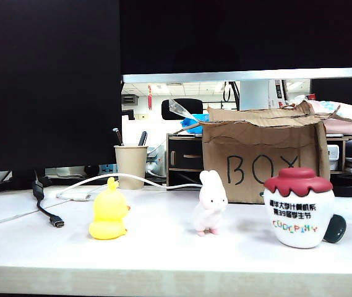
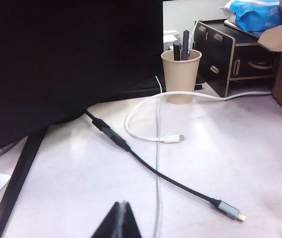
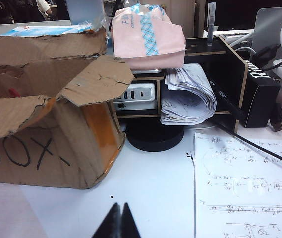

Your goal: Put the doll that is least similar in size compared to the others into the paper box.

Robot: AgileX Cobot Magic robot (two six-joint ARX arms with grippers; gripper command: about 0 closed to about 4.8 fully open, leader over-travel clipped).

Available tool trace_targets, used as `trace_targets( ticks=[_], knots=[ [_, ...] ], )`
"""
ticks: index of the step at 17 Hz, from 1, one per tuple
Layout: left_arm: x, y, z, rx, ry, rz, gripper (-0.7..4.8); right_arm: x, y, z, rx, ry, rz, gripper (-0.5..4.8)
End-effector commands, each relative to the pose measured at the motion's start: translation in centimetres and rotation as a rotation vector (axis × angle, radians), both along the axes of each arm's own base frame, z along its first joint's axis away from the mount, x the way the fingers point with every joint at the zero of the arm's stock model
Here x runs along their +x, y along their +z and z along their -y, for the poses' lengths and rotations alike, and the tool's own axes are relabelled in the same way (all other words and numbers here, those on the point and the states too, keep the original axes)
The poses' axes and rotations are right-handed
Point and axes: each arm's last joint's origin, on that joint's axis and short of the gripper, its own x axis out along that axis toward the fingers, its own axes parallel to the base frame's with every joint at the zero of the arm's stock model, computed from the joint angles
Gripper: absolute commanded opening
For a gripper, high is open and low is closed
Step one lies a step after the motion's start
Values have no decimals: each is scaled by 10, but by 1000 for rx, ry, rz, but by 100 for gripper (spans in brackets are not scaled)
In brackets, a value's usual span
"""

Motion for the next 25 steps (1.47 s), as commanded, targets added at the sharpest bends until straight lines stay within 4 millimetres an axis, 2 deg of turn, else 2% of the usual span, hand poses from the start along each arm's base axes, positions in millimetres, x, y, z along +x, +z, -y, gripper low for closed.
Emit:
trace_targets(
  ticks=[1,6,10,11,13,15,16,19,22,25],
  knots=[
    [0,1,0,0,-3,6,-5,0,1,0,4,0,18,-5],
    [0,1,1,0,-11,6,-5,0,1,0,4,1,17,-5],
    [-6,1,24,-1,-255,6,-5,0,0,-1,5,18,12,-5],
    [-12,1,35,-2,-383,6,-5,0,1,-3,39,85,11,-5],
    [-16,1,41,-2,-461,6,-5,0,1,-5,114,144,4,-4],
    [-18,1,45,-2,-507,6,-5,-1,3,-8,320,252,-6,-3],
    [-19,1,46,-2,-520,6,-5,-2,10,-11,482,380,-1,0],
    [-19,1,46,-2,-520,6,-5,-8,28,-15,618,578,25,-1],
    [-19,1,46,-2,-523,6,-5,-21,58,-20,609,770,-86,-2],
    [-22,1,50,-2,-575,6,-5,-26,77,-21,574,762,-149,-2]
  ],
)
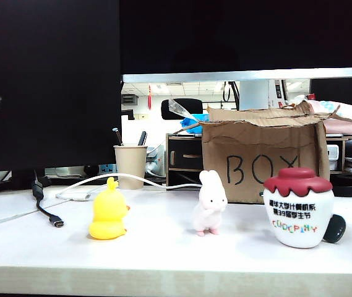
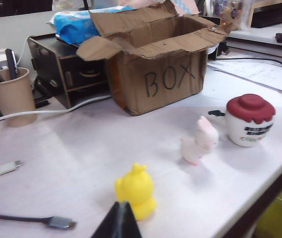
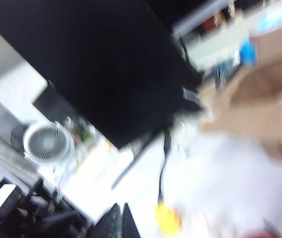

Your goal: Put the doll that is least similar in size compared to the others into the paper box.

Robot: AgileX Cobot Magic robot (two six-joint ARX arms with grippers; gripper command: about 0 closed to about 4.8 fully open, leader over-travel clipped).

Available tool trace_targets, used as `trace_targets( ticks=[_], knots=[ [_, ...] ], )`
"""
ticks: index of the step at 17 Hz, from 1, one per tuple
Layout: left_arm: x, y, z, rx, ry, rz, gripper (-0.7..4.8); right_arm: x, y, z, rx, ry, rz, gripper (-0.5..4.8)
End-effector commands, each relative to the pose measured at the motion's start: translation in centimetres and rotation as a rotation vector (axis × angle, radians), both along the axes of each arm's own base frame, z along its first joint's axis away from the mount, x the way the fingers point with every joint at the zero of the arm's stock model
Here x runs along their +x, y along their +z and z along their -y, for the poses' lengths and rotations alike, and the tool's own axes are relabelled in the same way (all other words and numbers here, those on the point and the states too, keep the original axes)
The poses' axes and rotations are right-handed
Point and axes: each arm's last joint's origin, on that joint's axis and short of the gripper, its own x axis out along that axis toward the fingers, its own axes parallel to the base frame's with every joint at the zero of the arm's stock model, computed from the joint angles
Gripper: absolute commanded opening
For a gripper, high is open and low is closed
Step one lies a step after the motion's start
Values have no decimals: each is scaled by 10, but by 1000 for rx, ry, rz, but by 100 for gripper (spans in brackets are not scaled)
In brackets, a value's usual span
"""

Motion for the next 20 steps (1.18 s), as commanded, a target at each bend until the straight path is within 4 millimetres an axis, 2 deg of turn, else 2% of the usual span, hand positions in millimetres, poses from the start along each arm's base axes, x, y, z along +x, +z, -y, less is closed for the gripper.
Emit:
trace_targets(
  ticks=[1,6,8,10,14,16,17,18,19,20],
  knots=[
    [-4,1,5,-4,-74,5,-5,-2,18,-1,-96,23,-53,-2],
    [-8,1,9,-4,-134,5,-5,-1,36,4,-368,-151,-180,-3],
    [-10,1,11,-4,-153,5,-5,2,42,3,-427,-103,-197,-3],
    [-10,1,11,-4,-161,5,-5,4,48,0,-584,-5,-221,-5],
    [-10,1,11,-4,-161,5,-5,10,52,-6,-898,-32,-320,-4],
    [-10,1,11,-4,-161,5,-5,16,50,-16,-983,14,-326,-4],
    [-10,1,11,-3,-161,4,-5,23,46,-25,-1015,77,-327,30],
    [-10,1,11,-4,-161,4,-5,31,43,-35,-1048,119,-325,230],
    [-10,1,11,-4,-161,4,-5,37,40,-43,-1076,148,-327,453],
    [-10,1,11,-3,-161,4,-5,55,27,-63,-1185,167,-353,479]
  ],
)
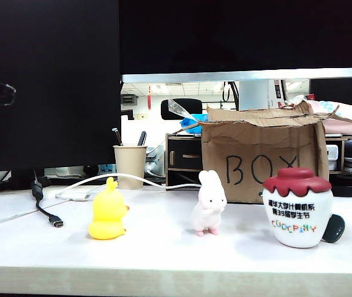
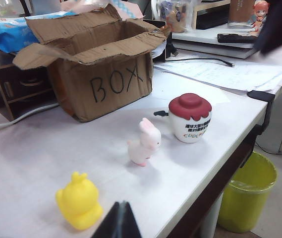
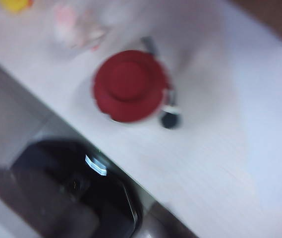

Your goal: Put the doll that is least similar in size compared to the others into the paper box.

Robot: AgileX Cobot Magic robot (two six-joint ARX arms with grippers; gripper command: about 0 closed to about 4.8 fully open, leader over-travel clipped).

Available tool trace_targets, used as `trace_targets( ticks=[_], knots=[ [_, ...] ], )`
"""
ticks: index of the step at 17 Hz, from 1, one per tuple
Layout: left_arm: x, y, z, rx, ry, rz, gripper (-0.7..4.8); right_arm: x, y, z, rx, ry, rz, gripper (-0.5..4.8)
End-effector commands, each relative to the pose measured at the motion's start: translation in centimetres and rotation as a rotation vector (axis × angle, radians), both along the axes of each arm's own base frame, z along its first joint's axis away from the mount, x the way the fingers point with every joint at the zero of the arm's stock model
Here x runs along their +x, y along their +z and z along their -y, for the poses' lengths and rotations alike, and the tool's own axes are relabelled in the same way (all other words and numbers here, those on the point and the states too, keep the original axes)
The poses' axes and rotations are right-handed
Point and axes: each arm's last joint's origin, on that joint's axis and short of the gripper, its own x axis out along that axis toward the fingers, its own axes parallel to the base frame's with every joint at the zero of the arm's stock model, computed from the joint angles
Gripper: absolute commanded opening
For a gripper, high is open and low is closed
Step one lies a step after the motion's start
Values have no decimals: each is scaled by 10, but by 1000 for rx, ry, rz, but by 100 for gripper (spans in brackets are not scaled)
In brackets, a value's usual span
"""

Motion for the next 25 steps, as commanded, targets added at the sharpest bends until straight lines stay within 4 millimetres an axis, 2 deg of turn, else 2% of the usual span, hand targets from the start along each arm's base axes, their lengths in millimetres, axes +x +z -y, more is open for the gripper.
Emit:
trace_targets(
  ticks=[1,4,6,9,13,19,25],
  knots=[
    [0,1,0,-3,-4,4,-5,27,-16,-31,-144,33,-17,479],
    [0,1,0,-3,-4,4,-5,55,-41,-59,-235,37,-120,479],
    [0,1,0,-4,-4,4,-5,65,-49,-69,-262,31,-132,479],
    [0,1,0,-4,-4,4,-5,74,-49,-82,-253,36,-86,479],
    [0,1,0,-3,-4,4,-5,80,-48,-86,-225,25,-34,479],
    [0,1,0,-4,-4,4,-5,85,-63,-91,-259,38,-95,479],
    [0,1,0,-4,-3,4,-5,87,-63,-92,-253,37,-88,479]
  ],
)
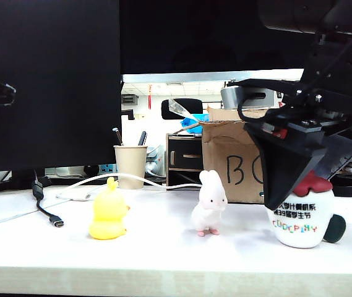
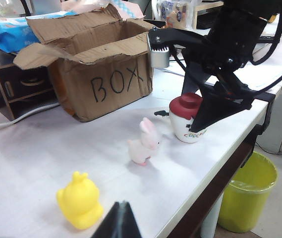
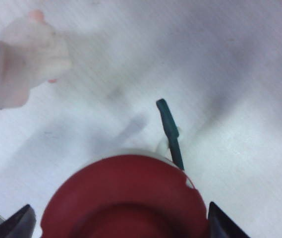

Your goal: Put the doll that is least similar in size compared to the others into the paper box.

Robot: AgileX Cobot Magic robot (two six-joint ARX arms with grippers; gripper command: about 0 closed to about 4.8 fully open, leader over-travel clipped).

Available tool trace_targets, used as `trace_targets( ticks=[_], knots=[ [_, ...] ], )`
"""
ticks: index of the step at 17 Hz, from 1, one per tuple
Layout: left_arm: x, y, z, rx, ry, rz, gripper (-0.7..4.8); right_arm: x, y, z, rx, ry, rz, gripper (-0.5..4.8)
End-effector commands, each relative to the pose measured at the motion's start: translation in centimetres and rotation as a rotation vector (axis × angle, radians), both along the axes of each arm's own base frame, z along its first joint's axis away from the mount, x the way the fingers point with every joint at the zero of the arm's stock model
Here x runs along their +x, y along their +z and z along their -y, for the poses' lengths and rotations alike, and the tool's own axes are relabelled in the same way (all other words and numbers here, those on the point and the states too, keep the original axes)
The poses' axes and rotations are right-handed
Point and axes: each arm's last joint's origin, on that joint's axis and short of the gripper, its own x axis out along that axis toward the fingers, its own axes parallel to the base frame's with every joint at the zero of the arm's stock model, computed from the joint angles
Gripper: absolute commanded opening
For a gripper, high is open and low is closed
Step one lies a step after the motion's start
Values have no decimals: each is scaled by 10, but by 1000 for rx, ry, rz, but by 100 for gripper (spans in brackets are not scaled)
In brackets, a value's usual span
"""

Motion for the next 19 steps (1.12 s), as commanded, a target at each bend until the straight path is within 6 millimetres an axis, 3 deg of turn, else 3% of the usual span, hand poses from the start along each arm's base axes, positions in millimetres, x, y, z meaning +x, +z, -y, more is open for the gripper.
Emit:
trace_targets(
  ticks=[1,4,5,6,7,8,9,11,15,19],
  knots=[
    [0,1,0,-4,-3,4,-5,0,2,0,7,-2,2,479],
    [0,1,0,-3,-4,4,-5,0,2,0,7,-1,2,479],
    [0,1,0,-4,-3,4,-5,0,1,0,4,-1,-2,449],
    [0,1,0,-3,-3,4,-5,-1,1,0,3,-1,-4,315],
    [0,1,0,-4,-4,4,-5,0,1,0,3,-1,-3,139],
    [0,1,0,-3,-4,4,-5,0,1,0,3,-1,-3,84],
    [0,1,0,-4,-4,4,-5,0,2,0,5,-2,0,75],
    [0,1,0,-4,-3,4,-5,1,3,-1,16,-2,14,-7],
    [0,1,0,-4,-1,4,-5,4,18,-4,66,-9,71,-6],
    [0,1,0,-4,0,4,-5,5,58,-3,129,-23,187,-6]
  ],
)
